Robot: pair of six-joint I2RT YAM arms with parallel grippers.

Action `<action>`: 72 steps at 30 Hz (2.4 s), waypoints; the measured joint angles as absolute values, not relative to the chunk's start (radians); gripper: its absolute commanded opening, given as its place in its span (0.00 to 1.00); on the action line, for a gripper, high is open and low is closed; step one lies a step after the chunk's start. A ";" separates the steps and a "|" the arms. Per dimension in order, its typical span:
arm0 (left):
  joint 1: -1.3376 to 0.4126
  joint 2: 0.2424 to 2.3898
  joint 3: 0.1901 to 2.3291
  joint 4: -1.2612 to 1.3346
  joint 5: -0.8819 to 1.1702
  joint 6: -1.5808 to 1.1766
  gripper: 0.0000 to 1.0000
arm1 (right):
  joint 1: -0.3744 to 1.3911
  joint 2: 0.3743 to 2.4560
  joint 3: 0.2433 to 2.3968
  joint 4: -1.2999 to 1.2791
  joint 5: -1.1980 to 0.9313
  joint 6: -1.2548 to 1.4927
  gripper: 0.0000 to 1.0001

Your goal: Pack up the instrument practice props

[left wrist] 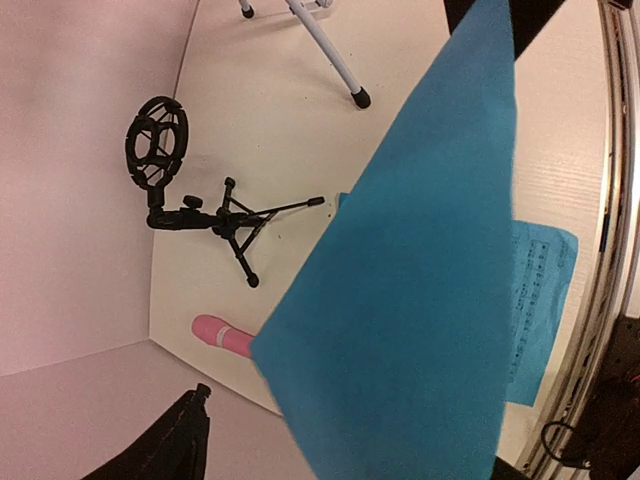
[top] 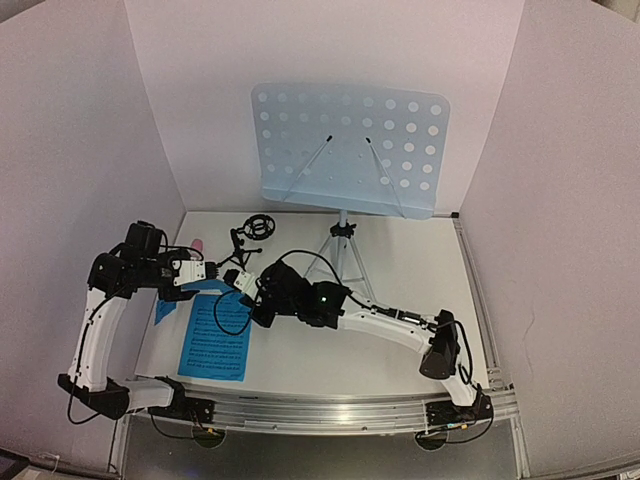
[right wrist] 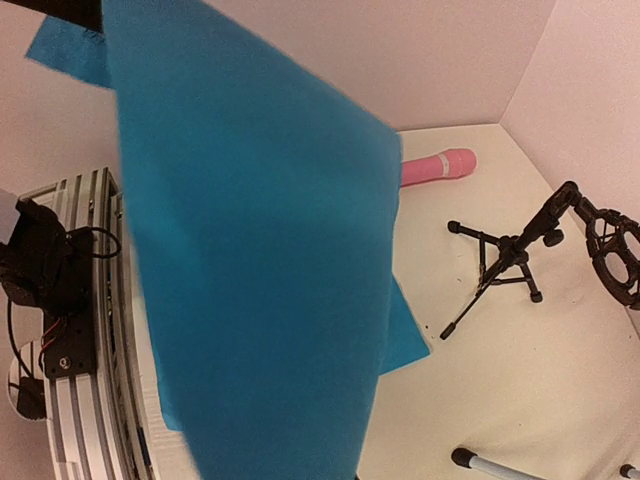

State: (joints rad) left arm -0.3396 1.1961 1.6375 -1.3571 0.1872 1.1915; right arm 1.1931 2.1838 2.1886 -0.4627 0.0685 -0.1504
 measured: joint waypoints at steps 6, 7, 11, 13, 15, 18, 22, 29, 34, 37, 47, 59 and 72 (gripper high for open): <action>-0.431 1.197 1.633 -1.351 0.121 1.171 0.29 | 1.193 2.184 2.254 -0.554 0.057 -0.191 0.00; -0.438 1.198 1.633 -1.352 0.114 1.166 0.22 | 1.193 2.184 2.256 -0.563 0.058 -0.196 0.00; -0.453 1.210 1.634 -1.357 0.094 1.155 0.01 | 1.191 2.184 2.260 -0.594 0.062 -0.215 0.00; -0.456 1.219 1.638 -1.362 0.094 1.147 0.00 | 1.187 2.184 2.261 -0.603 0.067 -0.220 0.00; -0.457 1.236 1.654 -1.372 0.094 1.131 0.00 | 1.184 2.184 2.261 -0.606 0.078 -0.217 0.00; -0.459 1.269 1.680 -1.385 0.107 1.064 0.00 | 1.176 2.184 2.267 -0.605 0.109 -0.204 0.22; -0.443 1.324 1.688 -1.385 0.166 0.925 0.00 | 1.155 2.184 2.274 -0.617 0.150 -0.156 0.60; -0.177 1.419 1.689 -1.365 0.368 0.717 0.00 | 1.133 2.174 2.267 -0.611 0.187 -0.045 0.85; 0.004 1.422 1.671 -1.352 0.596 0.619 0.00 | 1.135 2.118 2.196 -0.596 0.194 0.061 0.87; 0.116 1.417 1.595 -1.350 0.766 0.555 0.00 | 1.135 2.068 2.140 -0.590 0.214 0.118 0.89; 0.255 1.423 1.313 -1.329 1.081 0.286 0.00 | 1.133 2.005 2.016 -0.575 0.238 0.238 0.91; 0.255 1.437 1.064 -1.351 0.963 0.058 0.00 | 1.133 2.008 2.000 -0.575 0.194 0.252 0.92; 0.257 1.438 0.991 -1.169 0.999 -0.007 0.00 | 1.133 2.008 1.935 -0.562 0.161 0.236 0.92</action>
